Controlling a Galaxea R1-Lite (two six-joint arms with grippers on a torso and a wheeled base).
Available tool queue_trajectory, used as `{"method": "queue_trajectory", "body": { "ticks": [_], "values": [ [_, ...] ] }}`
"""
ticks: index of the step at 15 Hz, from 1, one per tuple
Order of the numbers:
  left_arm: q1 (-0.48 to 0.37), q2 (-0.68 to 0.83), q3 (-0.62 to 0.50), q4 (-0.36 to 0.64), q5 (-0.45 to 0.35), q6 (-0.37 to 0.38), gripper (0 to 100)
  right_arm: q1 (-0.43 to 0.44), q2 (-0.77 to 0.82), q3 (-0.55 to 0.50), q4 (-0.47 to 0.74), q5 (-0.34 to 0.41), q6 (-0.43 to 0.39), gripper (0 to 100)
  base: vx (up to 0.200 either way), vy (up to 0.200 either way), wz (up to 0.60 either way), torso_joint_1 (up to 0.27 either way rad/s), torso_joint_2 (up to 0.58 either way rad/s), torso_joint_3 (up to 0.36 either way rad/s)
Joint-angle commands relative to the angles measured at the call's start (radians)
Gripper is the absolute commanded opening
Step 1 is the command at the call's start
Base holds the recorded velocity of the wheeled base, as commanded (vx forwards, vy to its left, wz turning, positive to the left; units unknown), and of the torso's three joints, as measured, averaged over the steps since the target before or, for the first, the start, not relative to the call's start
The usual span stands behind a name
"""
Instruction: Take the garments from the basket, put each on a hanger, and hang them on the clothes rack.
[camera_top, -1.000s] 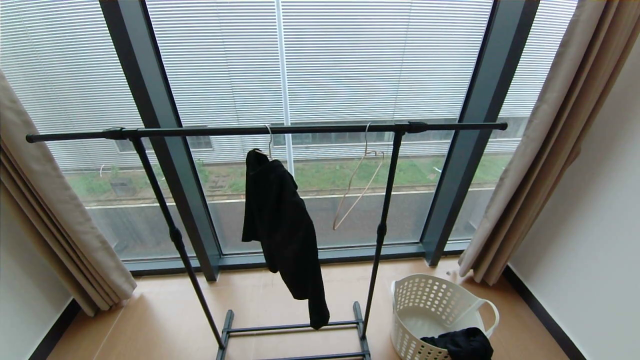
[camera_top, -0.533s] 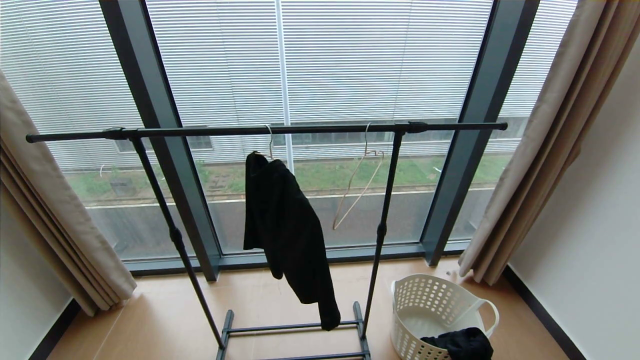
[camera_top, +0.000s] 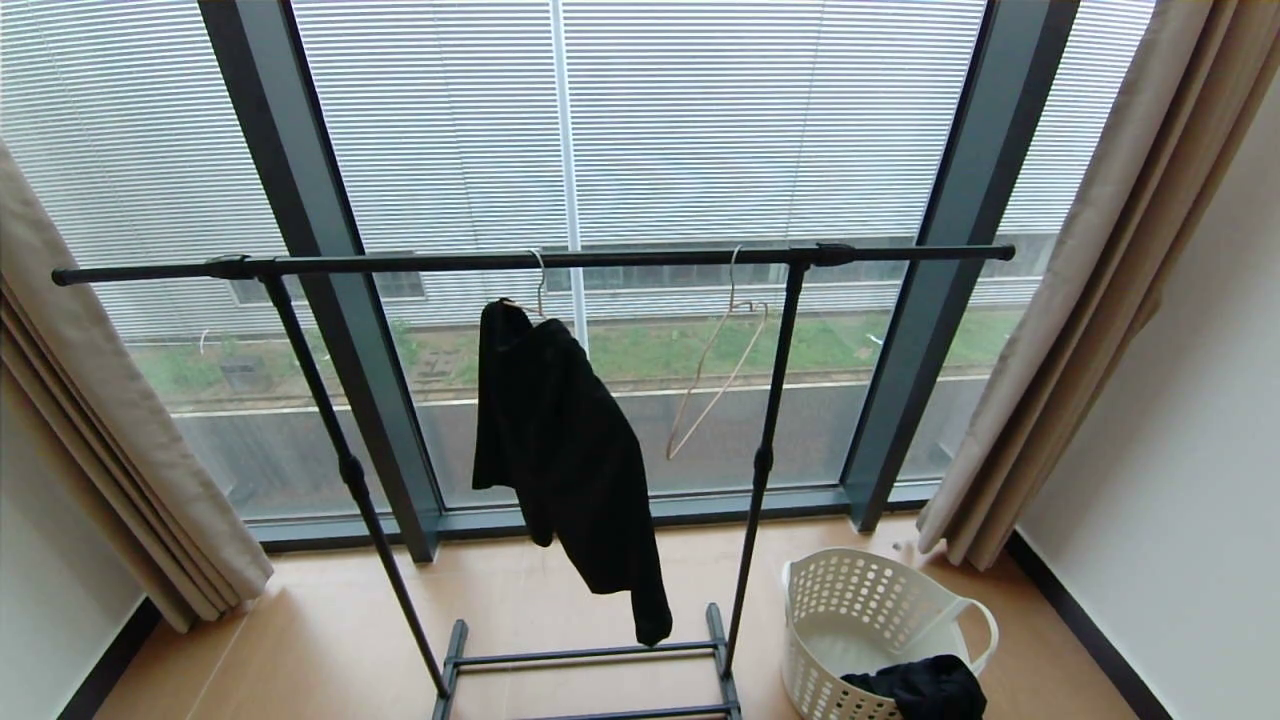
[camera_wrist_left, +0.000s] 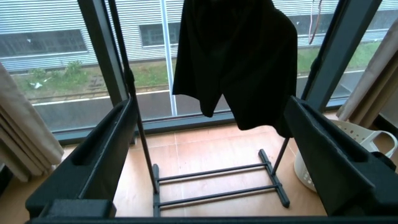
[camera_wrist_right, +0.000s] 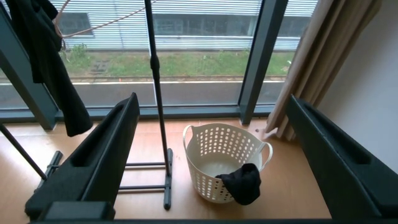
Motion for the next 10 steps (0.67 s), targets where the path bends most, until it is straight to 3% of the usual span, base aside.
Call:
{"method": "queue_trajectory", "body": {
  "ticks": [1,10],
  "values": [
    [0.000,0.002,0.000,0.000,-0.001,0.002,100,-0.001,0.001,-0.002,0.000,-0.001,0.001,100,0.000,0.000,0.00,0.000,0.00,0.000],
    [0.000,0.000,0.000,0.000,-0.003,0.003,100,0.001,0.001,0.000,0.000,0.001,0.001,100,0.000,0.000,0.00,-0.125,0.29,0.152]
  ]
}}
